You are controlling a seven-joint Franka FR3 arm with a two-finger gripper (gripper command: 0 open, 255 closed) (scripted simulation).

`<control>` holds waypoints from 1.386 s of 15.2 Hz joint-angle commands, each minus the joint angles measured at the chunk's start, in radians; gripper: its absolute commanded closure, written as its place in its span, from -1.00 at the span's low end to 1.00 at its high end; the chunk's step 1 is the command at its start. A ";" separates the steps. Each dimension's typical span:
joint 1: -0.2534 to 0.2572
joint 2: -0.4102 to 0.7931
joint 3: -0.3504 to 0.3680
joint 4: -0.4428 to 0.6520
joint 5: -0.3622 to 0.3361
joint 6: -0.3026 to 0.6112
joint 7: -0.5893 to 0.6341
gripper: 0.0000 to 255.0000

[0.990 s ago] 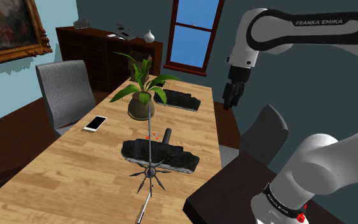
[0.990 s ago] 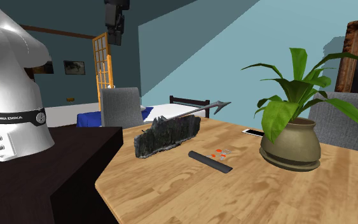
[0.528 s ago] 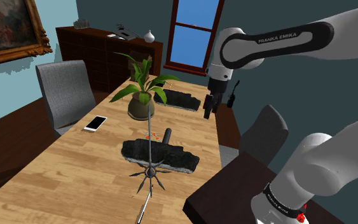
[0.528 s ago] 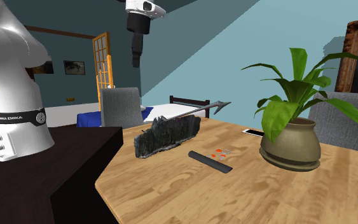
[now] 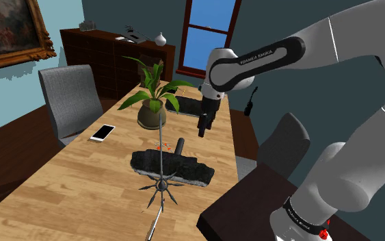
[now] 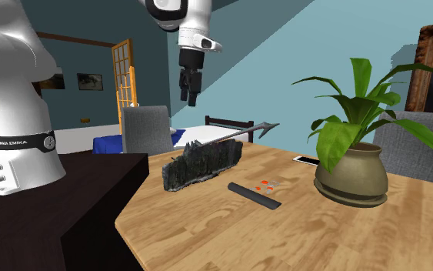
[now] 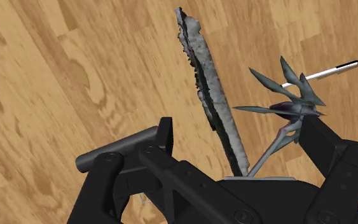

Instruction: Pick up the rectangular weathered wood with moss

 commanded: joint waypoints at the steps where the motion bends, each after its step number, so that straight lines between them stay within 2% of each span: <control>1: 0.012 0.077 0.009 0.032 0.006 0.054 -0.025 -1.00; 7: 0.043 0.293 0.041 0.153 0.010 0.171 -0.082 -1.00; 13: 0.075 0.506 0.071 0.312 -0.008 0.249 -0.124 -1.00; 21: 0.079 0.594 0.074 0.325 -0.008 0.326 -0.136 -1.00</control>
